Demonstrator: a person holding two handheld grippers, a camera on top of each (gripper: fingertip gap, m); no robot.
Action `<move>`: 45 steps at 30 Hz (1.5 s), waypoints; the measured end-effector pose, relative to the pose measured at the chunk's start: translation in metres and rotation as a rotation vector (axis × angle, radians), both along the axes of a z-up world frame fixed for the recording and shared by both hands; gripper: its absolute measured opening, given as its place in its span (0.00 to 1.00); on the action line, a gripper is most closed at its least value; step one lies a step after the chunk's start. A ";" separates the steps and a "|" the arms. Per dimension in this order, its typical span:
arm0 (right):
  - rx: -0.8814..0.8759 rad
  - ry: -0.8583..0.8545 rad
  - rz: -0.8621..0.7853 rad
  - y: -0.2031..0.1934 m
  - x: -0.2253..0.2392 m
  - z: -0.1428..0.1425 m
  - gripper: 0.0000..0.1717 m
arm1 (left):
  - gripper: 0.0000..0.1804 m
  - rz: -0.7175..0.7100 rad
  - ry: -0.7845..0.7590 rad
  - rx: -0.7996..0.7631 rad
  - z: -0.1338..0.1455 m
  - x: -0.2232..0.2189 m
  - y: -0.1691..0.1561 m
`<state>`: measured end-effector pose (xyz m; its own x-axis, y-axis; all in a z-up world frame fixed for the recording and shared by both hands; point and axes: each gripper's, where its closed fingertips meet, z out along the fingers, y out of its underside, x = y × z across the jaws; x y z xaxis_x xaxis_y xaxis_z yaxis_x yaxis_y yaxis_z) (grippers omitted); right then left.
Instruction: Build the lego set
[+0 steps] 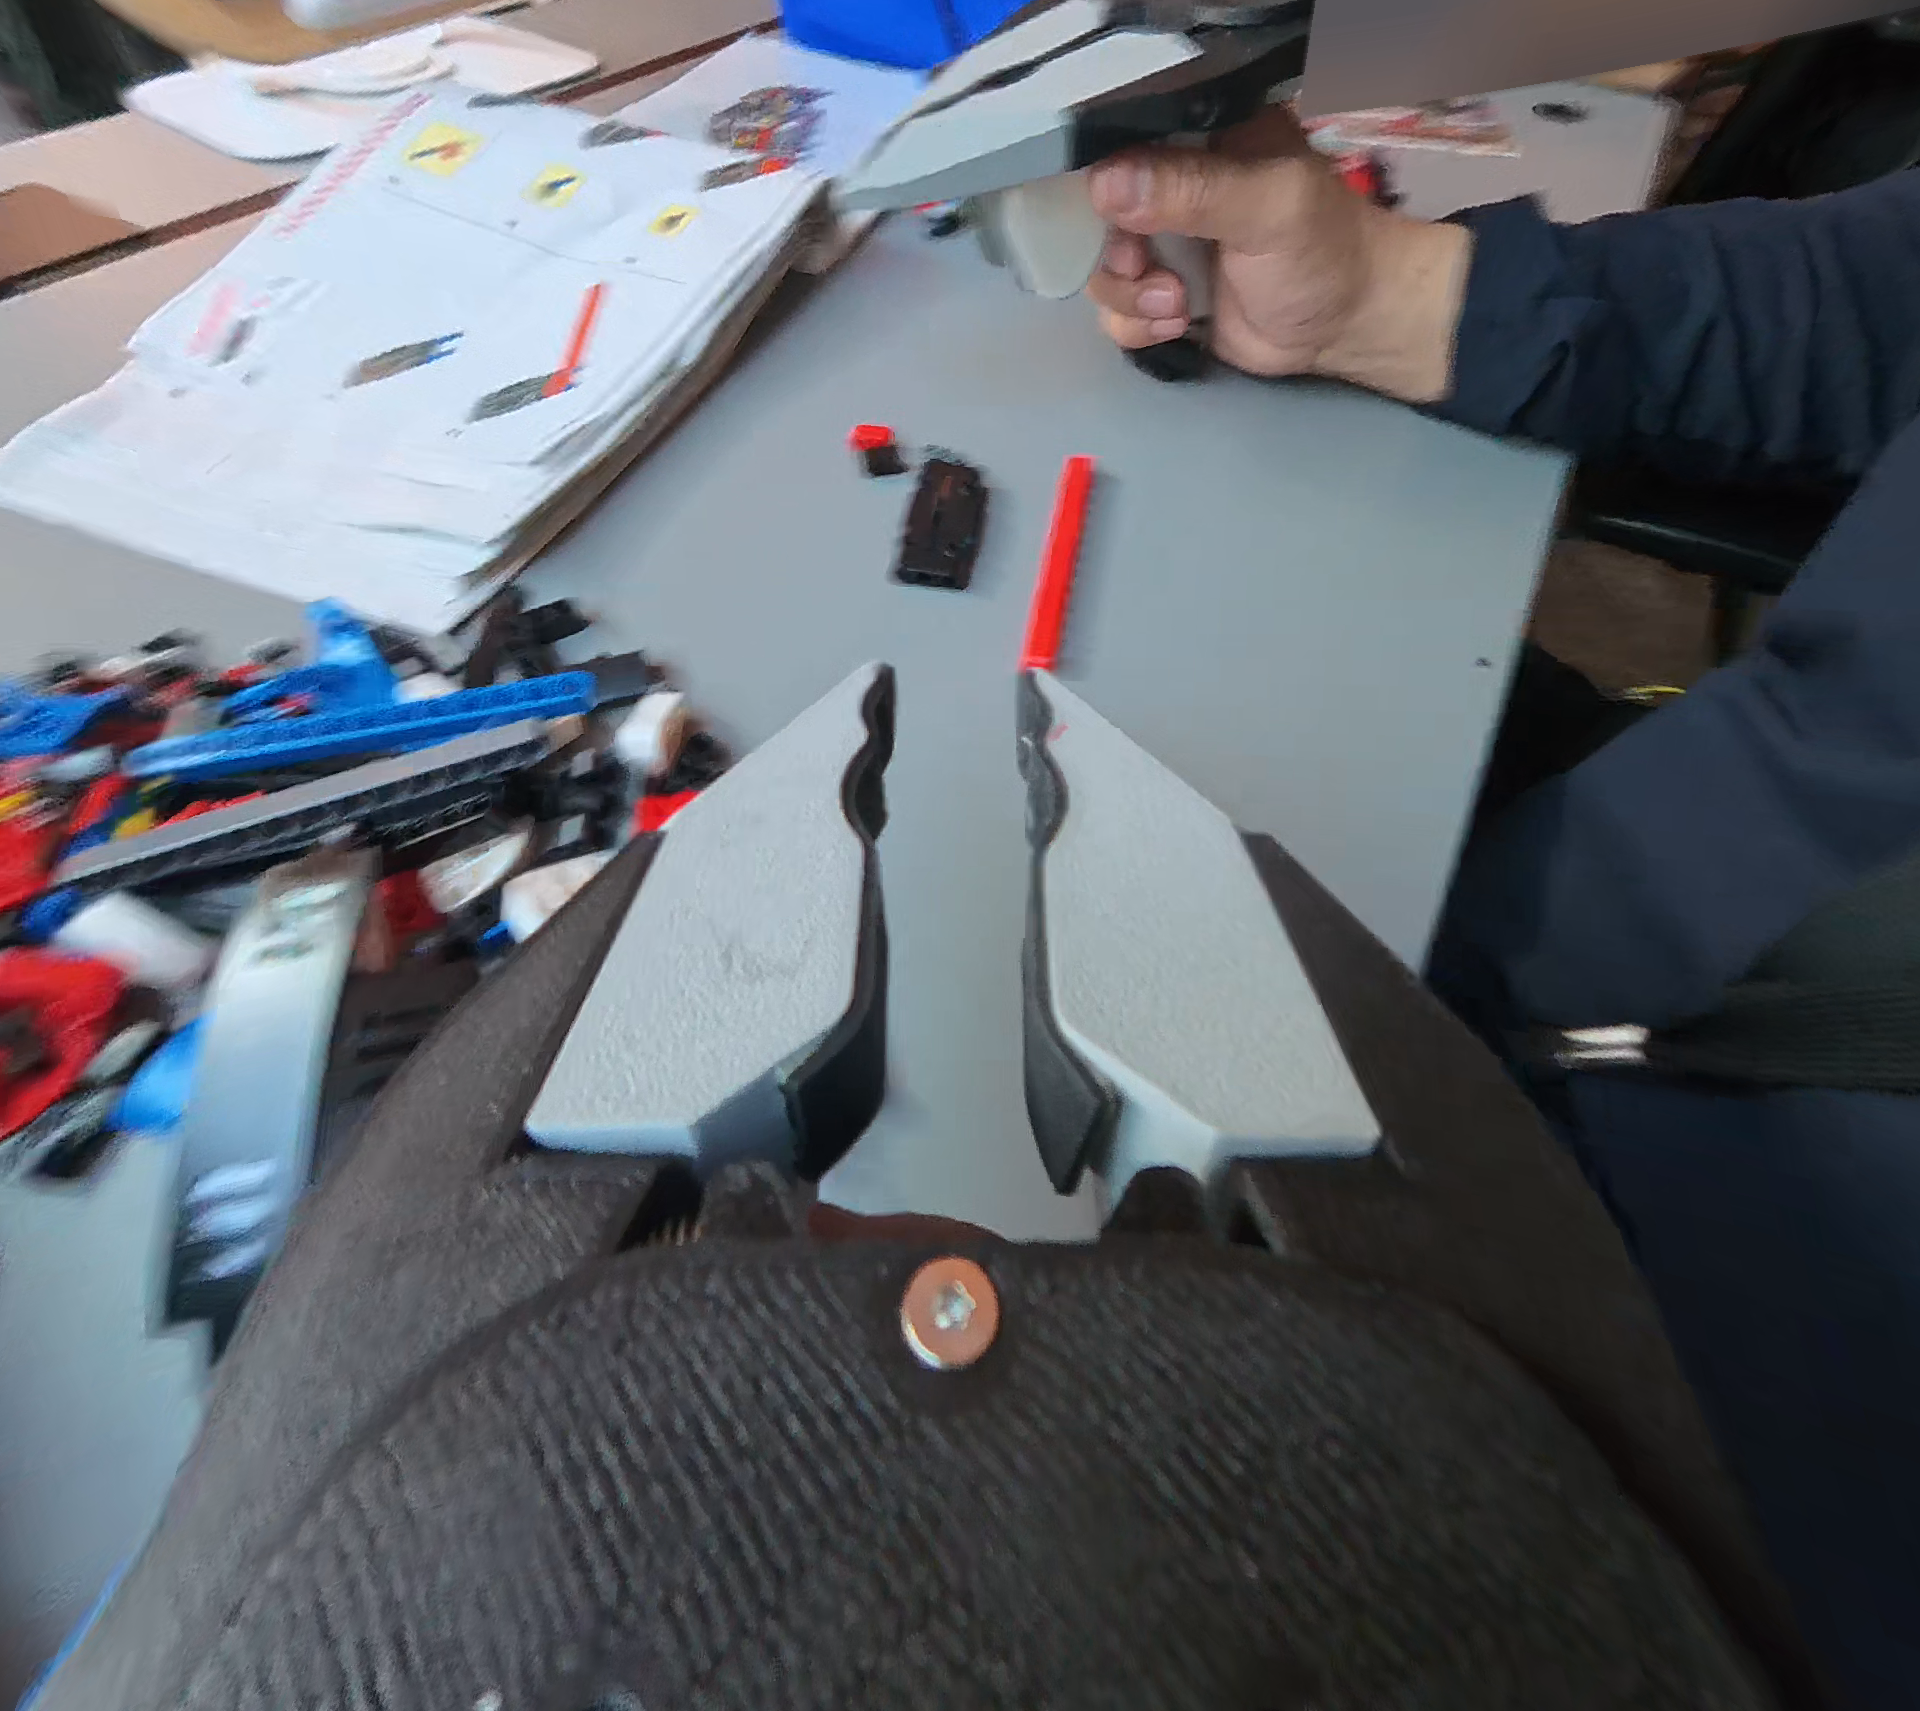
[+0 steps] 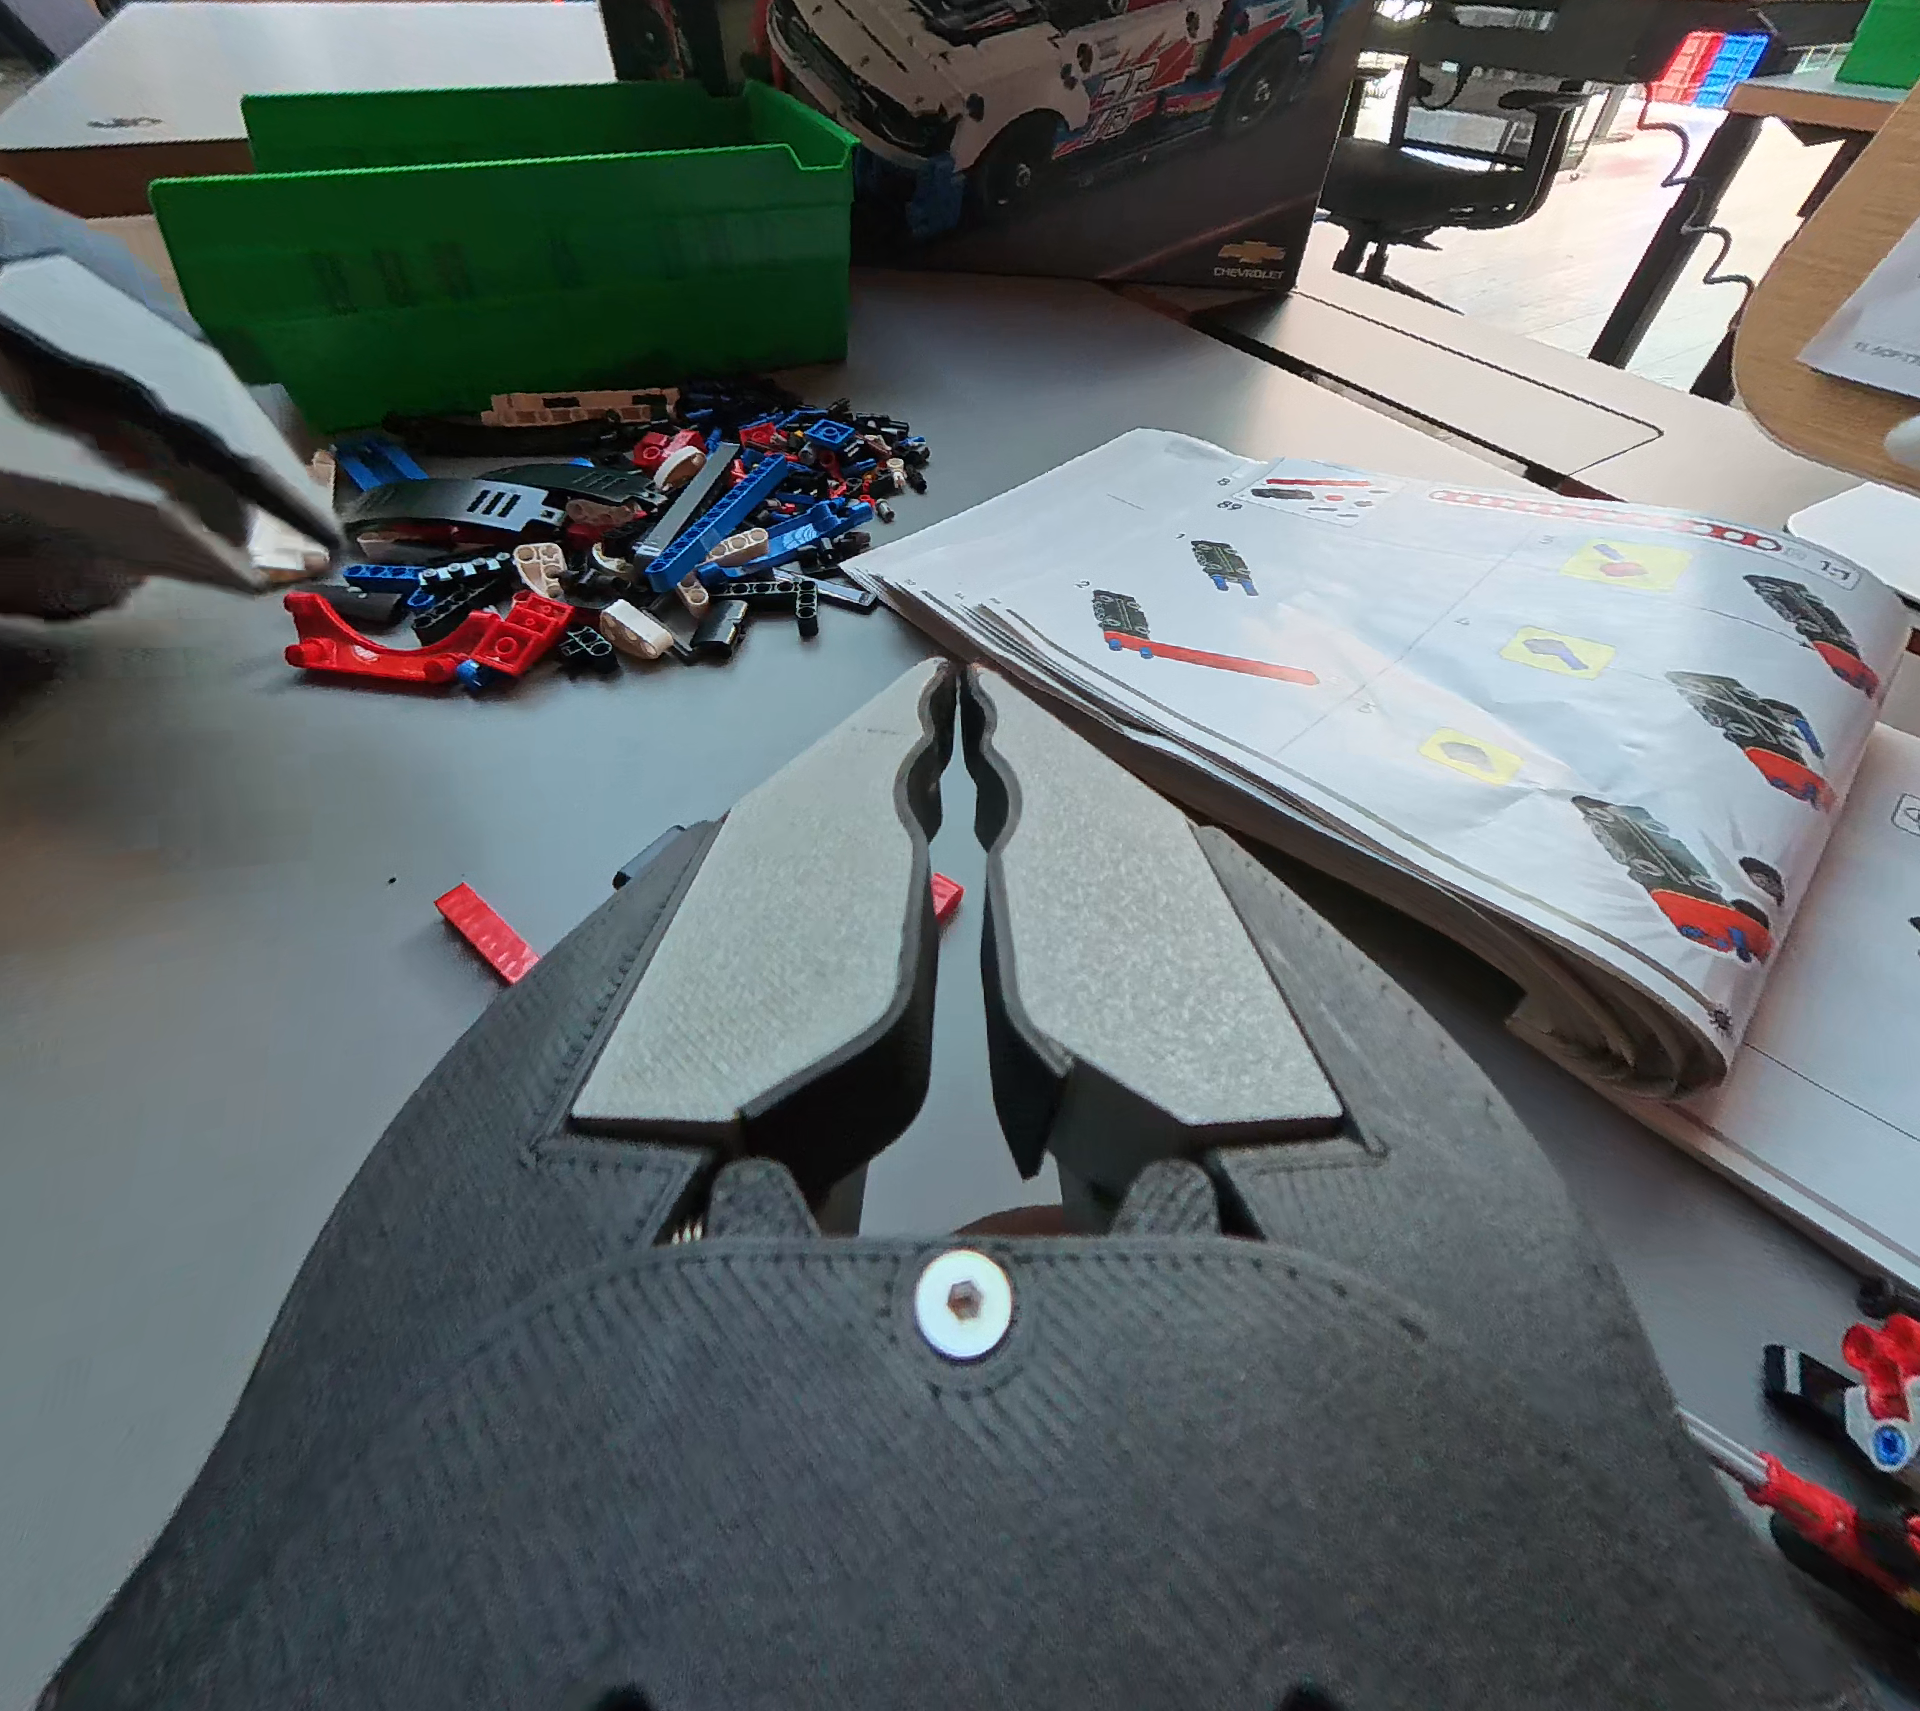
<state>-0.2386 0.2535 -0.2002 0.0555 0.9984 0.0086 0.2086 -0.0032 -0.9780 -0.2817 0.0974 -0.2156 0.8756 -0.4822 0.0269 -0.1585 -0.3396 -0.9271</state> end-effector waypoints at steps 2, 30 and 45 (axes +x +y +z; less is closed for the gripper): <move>0.002 -0.002 0.001 -0.001 0.000 0.000 0.00 | 0.07 0.131 0.102 -0.008 0.007 -0.032 0.005; 0.090 -0.071 0.029 -0.021 0.001 -0.005 0.00 | 0.07 0.726 0.217 -0.628 -0.056 -0.199 0.023; 0.091 -0.078 0.021 -0.021 0.002 -0.007 0.00 | 0.12 0.774 0.132 -0.460 -0.016 -0.205 0.044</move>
<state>-0.2370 0.2330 -0.2071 0.0298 0.9942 0.1031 0.2833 0.0905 -0.9548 -0.4867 0.1412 -0.2316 0.9600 0.2750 -0.0520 0.1723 -0.7271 -0.6645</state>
